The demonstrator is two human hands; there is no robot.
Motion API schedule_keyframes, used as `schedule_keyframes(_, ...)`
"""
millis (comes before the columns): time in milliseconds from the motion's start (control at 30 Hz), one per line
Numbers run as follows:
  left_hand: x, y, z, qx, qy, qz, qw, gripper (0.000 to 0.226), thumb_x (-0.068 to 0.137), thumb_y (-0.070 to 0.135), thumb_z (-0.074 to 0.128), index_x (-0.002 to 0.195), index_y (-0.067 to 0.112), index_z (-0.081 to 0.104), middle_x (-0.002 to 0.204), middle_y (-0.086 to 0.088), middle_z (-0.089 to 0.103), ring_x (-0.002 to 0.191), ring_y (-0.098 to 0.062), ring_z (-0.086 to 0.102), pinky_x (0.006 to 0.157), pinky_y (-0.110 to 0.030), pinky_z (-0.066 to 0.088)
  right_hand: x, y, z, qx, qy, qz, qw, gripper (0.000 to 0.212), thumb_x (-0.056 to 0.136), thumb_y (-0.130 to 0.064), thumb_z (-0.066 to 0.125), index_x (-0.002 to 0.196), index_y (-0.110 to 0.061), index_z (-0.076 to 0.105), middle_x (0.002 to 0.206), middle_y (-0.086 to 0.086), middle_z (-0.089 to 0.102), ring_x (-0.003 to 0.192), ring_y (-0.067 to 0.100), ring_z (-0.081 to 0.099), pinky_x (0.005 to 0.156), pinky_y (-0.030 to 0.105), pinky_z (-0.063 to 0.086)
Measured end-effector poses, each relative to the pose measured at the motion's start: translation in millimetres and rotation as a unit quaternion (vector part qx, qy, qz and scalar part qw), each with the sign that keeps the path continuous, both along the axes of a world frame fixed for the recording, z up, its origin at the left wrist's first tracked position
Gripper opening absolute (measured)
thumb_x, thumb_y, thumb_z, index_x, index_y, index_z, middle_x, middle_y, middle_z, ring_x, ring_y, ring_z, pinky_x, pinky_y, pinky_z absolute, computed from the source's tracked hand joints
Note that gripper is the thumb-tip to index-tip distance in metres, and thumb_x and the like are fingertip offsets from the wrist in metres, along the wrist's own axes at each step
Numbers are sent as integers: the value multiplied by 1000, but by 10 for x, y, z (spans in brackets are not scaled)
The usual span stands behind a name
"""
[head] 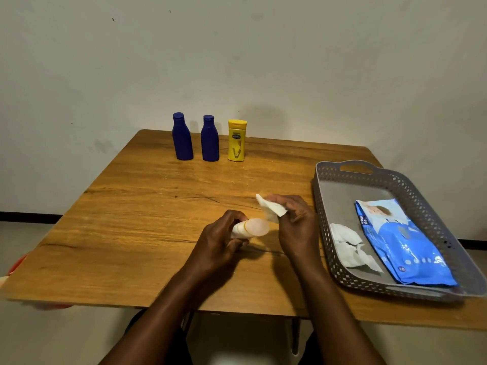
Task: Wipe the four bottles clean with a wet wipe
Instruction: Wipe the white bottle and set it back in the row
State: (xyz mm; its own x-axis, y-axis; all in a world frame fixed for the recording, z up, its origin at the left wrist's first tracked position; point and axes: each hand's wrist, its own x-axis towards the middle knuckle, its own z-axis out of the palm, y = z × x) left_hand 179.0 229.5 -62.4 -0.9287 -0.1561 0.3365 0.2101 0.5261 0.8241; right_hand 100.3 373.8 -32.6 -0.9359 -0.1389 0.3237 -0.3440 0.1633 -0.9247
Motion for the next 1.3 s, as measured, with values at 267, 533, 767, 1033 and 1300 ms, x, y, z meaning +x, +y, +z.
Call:
schedule_keyframes(267,-56,-41,86,114,-4,40,993,48,72,32,73,114,36,51,110,22,63,103,0,60,84,-18,51,-73,3,54,-19,-50,-48,997,37,88,7,54,110,-18,70,109,-4,68,100,7,61,85,17,51)
schedule_keyframes(533,-123,15,79,138,-10,53,989,55,77,8,75,122,29,51,109,17,64,97,4,62,79,-17,52,280,-297,-92,-25,75,-68,995,40,82,14,57,115,-8,66,104,3,63,98,6,59,79,8,48)
schedule_keyframes(767,-110,-20,55,170,-20,28,985,58,77,10,72,129,22,51,114,13,67,106,-6,63,83,-19,51,257,-325,-292,38,221,-11,974,51,75,16,55,120,-6,64,106,12,58,103,22,57,78,36,55)
schedule_keyframes(1033,-99,-41,57,262,-53,-29,963,59,83,-8,62,129,26,48,123,6,64,117,-11,59,88,-23,51,229,-237,-434,63,248,27,966,42,82,2,58,121,-13,62,113,5,53,107,24,54,77,40,53)
schedule_keyframes(1300,-54,-160,19,332,-62,-17,941,79,64,11,81,133,23,45,124,3,65,115,-13,61,88,-26,53,394,-72,-595,91,205,63,972,27,88,-17,55,112,-15,67,112,1,55,105,18,56,74,36,55)
